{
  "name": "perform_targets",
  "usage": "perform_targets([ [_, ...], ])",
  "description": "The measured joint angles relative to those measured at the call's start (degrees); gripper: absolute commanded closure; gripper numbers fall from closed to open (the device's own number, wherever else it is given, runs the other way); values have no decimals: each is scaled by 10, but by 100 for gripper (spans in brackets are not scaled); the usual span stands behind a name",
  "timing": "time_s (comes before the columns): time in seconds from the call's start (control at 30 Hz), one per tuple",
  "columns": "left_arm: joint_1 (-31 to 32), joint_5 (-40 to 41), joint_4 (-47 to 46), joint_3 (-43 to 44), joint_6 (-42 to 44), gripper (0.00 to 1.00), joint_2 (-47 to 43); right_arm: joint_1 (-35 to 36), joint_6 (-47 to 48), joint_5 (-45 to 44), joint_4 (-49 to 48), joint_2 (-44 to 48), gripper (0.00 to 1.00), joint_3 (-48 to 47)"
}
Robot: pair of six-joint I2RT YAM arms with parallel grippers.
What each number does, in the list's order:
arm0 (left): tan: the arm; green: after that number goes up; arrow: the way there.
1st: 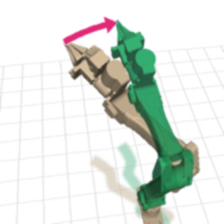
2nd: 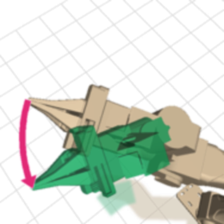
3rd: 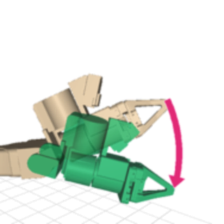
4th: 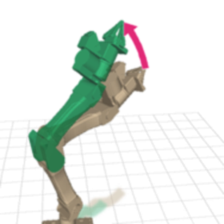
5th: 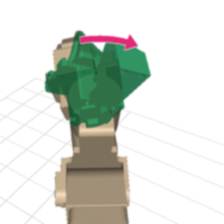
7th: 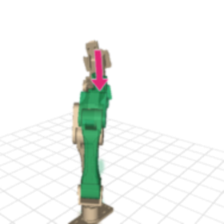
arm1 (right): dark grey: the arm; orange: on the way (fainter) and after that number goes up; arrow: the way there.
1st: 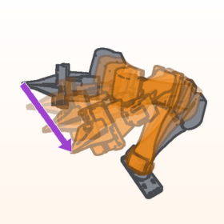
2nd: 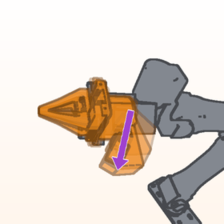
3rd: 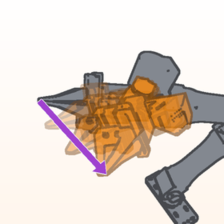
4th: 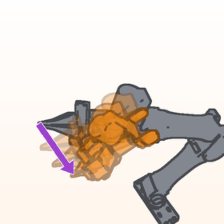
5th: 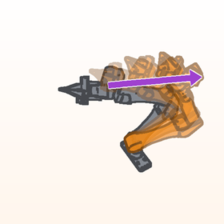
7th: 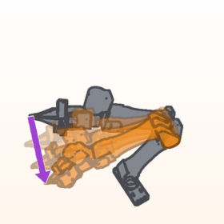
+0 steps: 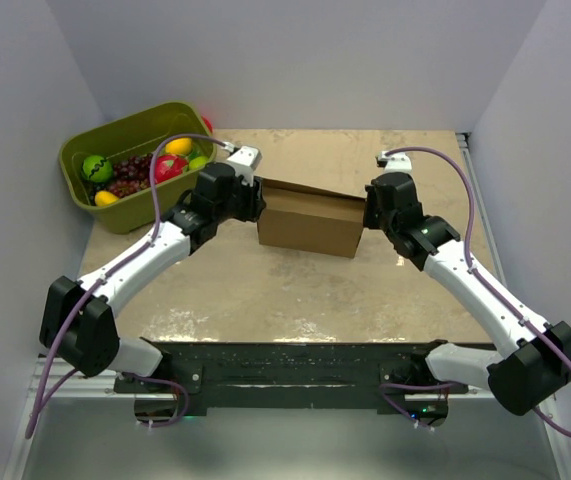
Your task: Fold the paper box
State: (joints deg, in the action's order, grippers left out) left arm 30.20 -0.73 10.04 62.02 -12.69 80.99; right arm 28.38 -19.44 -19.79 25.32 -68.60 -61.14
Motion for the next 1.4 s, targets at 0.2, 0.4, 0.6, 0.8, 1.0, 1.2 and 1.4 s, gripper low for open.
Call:
perform_targets([
  [0.2,-1,-3,22,18,5,65,2,0,0,0,0,0,100,0],
  [0.4,-3,-3,24,45,14,76,12,0,0,0,0,0,100,0],
  [0.6,-9,-2,29,53,19,97,22,0,1,0,0,0,100,0],
  [0.8,-10,4,28,52,18,100,23,0,1,0,0,0,100,0],
  [1.0,-10,4,-16,19,17,100,10,0,1,0,0,0,100,0],
  [1.2,-10,5,-83,-36,8,100,-13,1,0,0,1,0,100,0],
  [1.4,-9,10,-139,-82,-4,100,-32,6,-2,-3,-7,0,100,9],
])
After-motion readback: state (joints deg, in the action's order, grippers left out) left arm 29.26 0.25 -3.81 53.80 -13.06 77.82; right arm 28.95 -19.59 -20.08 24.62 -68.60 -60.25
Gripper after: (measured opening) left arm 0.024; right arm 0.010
